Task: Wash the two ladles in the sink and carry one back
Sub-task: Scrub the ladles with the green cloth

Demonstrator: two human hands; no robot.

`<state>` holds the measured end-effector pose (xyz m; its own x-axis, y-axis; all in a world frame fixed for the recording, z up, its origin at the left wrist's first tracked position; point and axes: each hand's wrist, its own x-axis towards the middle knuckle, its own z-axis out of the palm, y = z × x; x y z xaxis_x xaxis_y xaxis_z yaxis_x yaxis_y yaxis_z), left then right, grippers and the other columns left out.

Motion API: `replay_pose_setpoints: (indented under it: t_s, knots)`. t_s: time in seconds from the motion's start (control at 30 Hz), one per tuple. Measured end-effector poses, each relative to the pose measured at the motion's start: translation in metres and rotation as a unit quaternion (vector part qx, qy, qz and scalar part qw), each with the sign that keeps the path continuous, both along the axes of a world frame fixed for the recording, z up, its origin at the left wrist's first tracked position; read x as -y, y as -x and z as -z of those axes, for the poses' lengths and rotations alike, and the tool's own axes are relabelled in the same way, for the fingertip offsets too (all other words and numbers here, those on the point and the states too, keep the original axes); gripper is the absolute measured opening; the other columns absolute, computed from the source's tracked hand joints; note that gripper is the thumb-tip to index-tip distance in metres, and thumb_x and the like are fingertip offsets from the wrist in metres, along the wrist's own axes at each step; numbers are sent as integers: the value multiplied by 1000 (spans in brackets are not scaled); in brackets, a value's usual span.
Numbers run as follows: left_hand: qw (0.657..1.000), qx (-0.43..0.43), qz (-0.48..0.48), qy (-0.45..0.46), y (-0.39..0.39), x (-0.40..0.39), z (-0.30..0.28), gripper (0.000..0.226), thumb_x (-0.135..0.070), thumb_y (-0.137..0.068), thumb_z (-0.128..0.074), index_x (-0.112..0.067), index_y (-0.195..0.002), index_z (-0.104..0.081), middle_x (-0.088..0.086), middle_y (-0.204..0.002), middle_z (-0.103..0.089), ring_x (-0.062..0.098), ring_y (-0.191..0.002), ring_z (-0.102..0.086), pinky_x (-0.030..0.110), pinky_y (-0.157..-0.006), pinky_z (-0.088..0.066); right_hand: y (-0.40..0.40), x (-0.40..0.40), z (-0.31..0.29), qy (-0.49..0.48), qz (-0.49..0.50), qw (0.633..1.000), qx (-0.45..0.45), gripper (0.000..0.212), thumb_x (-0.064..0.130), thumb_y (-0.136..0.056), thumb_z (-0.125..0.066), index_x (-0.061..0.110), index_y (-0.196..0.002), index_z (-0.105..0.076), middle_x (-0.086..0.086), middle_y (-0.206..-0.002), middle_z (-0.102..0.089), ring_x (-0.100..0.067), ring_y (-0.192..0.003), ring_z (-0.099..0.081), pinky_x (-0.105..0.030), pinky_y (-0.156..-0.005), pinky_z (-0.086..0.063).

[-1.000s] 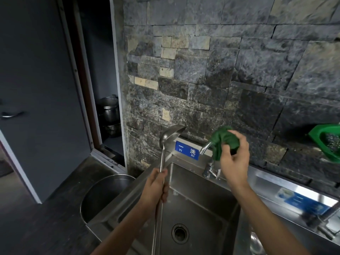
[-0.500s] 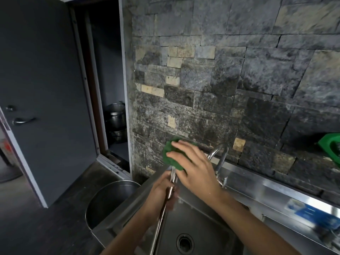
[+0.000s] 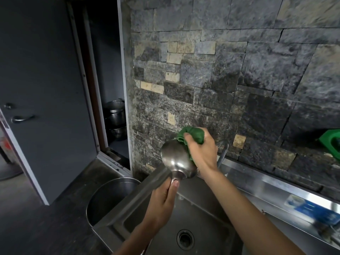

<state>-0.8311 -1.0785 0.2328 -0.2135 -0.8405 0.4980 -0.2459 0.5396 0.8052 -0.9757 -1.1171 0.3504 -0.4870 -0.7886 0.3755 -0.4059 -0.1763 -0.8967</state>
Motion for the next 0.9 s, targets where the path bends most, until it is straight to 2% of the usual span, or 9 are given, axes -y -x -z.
replay_pose_setpoints:
  t_s: [0.1,0.3,0.37,0.43,0.5,0.57,0.67,0.8,0.9]
  knots:
    - [998,54,-9,42,-4,0,-11,28,-34,-103,-43,-42,-77,-49,-11,-63,-50,3,-57,-47,20,-56,-33,4,-3,1,50,-34,978,-202,50,62,-76,-75,37,-117,-61,19,-103,-70,-3,-92,-67,-23,-82,-57]
    - [998,55,3,39,0,12,-11,29,-39,-104,-42,-23,-82,-52,-3,-68,-56,13,-61,-51,38,-58,-43,17,-19,26,275,-149,843,-437,31,31,-84,-82,17,-112,-77,-3,-131,-65,-23,-123,-61,-45,-103,-52]
    - [999,37,10,20,3,13,-7,30,-38,-104,-40,-22,-82,-51,-4,-66,-54,6,-58,-48,36,-55,-42,21,-26,37,294,-154,838,-434,26,27,-85,-83,15,-108,-79,-6,-133,-64,-27,-128,-58,-43,-108,-48]
    - [999,26,14,21,4,11,-4,31,-41,-104,-39,-23,-83,-53,-11,-69,-54,3,-64,-50,30,-61,-43,19,-29,40,254,-125,890,-358,30,30,-84,-82,17,-111,-76,-4,-130,-65,-19,-121,-63,-32,-105,-51]
    - [998,39,21,39,4,6,-1,27,-45,-102,-37,-33,-84,-54,-10,-71,-55,5,-68,-54,31,-67,-46,13,-26,22,152,-83,967,-187,31,36,-81,-81,30,-109,-70,8,-114,-71,-10,-104,-69,-26,-96,-57]
    - [996,72,28,46,1,0,-1,24,-47,-100,-39,-43,-79,-49,-9,-64,-51,2,-59,-48,28,-61,-42,12,-13,1,40,-53,991,-113,24,42,-80,-81,39,-100,-70,17,-93,-73,-2,-89,-69,-31,-85,-60]
    - [996,71,23,47,-4,3,-8,31,-46,-101,-39,-34,-74,-48,-9,-61,-47,1,-57,-43,26,-57,-36,4,-13,-7,95,-78,951,-283,29,43,-79,-80,34,-106,-72,16,-102,-72,-3,-90,-67,-31,-83,-61]
    - [999,40,15,22,-9,10,-12,37,-42,-102,-40,-21,-73,-48,1,-61,-48,4,-55,-41,35,-52,-38,-1,-28,23,236,-167,847,-446,27,29,-82,-83,19,-107,-78,2,-125,-68,-20,-121,-62,-43,-102,-50]
    - [997,63,28,21,-18,8,-3,43,-50,-99,-38,-16,-74,-48,3,-62,-50,3,-57,-43,41,-57,-41,9,-40,40,261,-128,866,-406,29,29,-82,-84,15,-107,-78,-2,-126,-67,-18,-118,-64,-37,-100,-53]
